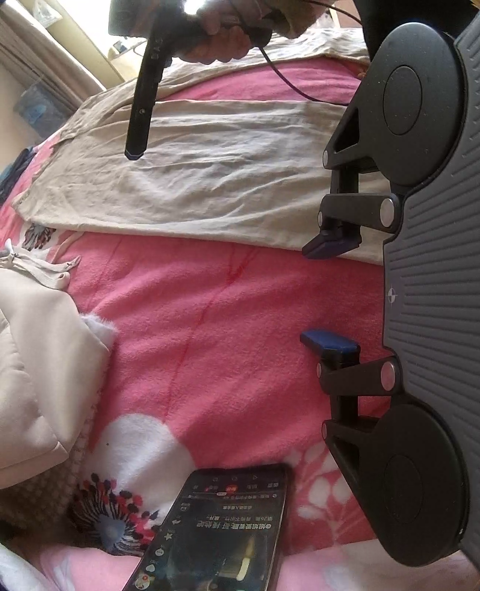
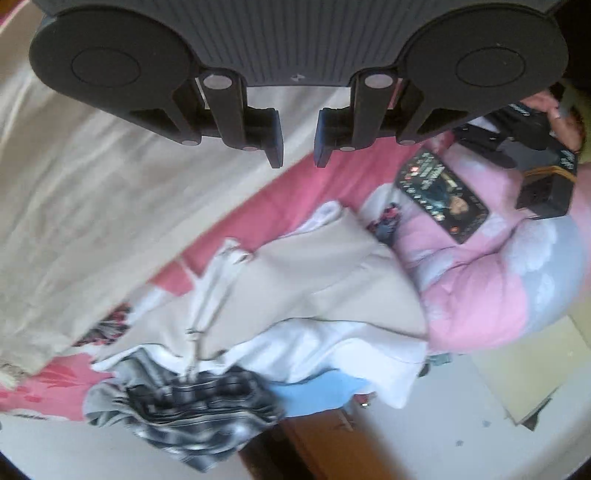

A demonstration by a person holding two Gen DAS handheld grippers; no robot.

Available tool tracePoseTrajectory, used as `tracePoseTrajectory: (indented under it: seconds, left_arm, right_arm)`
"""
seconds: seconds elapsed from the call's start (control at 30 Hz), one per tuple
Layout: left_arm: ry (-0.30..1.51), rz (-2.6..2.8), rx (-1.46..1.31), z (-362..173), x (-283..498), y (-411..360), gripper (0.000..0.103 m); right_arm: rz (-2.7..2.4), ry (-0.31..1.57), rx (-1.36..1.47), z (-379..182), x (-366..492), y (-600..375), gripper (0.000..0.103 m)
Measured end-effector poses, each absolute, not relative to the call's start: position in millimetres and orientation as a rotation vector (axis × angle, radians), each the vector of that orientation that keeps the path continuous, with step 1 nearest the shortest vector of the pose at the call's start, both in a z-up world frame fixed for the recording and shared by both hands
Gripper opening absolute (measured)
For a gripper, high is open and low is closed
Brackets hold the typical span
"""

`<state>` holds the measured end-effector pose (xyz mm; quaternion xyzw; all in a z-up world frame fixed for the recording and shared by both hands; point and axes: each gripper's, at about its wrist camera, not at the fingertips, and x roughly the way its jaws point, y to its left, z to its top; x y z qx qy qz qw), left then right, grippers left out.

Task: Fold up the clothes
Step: 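Move the right gripper to the trouser waistband while the left gripper opens over the waist edge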

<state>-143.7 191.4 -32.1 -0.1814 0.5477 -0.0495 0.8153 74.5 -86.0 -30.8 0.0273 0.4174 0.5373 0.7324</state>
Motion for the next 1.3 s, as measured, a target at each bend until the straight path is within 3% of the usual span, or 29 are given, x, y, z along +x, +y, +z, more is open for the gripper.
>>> tracePoseTrajectory:
  seconds: [0.57,0.77,1.03,1.3]
  left_arm:
    - [1.151,-0.086,-0.339,-29,-139,180,0.043]
    - [1.089,-0.081,-0.326,-20,-142,172,0.059]
    - [1.004,-0.084,-0.305,-9,-146,162,0.099]
    - [0.975,-0.061,-0.271,-4,-145,155,0.102]
  right_arm:
    - [1.005,0.893,0.030,-31,88,-95,0.019]
    - [0.986,0.878,0.018,-28,88,-93,0.027]
    - [0.957,0.861,0.012,-25,89,-92,0.035]
    - [0.927,0.858,0.016,-22,91,-94,0.042]
